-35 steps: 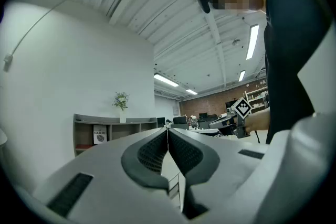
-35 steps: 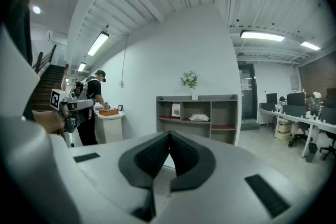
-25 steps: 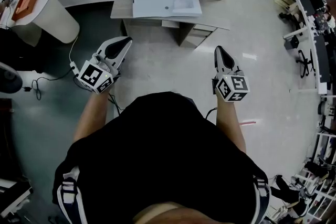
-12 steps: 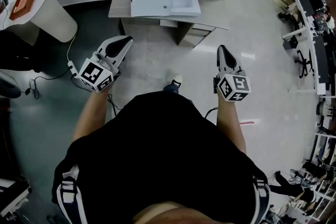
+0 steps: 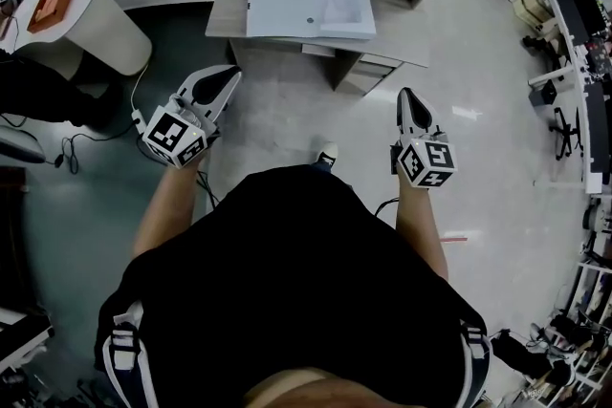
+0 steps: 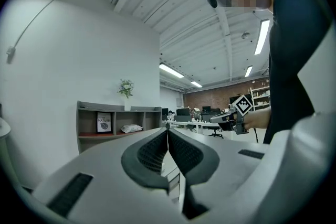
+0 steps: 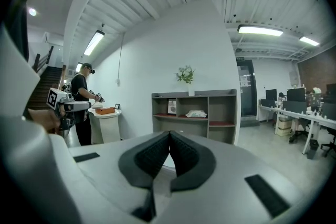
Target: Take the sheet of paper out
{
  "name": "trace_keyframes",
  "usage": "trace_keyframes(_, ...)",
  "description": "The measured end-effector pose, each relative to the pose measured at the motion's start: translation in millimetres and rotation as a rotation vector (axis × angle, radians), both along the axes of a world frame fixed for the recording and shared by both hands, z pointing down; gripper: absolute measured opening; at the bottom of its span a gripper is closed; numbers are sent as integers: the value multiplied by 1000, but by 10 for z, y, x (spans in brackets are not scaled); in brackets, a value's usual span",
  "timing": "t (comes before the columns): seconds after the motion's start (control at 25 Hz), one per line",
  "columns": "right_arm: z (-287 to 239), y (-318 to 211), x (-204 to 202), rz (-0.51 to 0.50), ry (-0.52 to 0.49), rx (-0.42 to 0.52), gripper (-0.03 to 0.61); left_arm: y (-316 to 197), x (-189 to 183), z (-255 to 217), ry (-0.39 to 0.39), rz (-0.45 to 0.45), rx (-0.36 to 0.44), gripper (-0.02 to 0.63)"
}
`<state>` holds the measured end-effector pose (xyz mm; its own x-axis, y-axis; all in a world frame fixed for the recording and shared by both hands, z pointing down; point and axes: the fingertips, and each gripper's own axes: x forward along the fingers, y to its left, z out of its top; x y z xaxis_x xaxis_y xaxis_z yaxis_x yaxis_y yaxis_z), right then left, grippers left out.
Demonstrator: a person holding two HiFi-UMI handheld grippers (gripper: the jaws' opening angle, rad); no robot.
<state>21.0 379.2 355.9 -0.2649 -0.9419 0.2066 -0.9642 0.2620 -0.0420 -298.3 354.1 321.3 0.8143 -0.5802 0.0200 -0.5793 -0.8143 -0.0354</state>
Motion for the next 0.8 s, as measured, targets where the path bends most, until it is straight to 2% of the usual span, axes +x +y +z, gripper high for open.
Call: trace_keyframes(0.8,452,-959,508,-128,-14,-107,14,-795,661,364,-44,-62,-80,25)
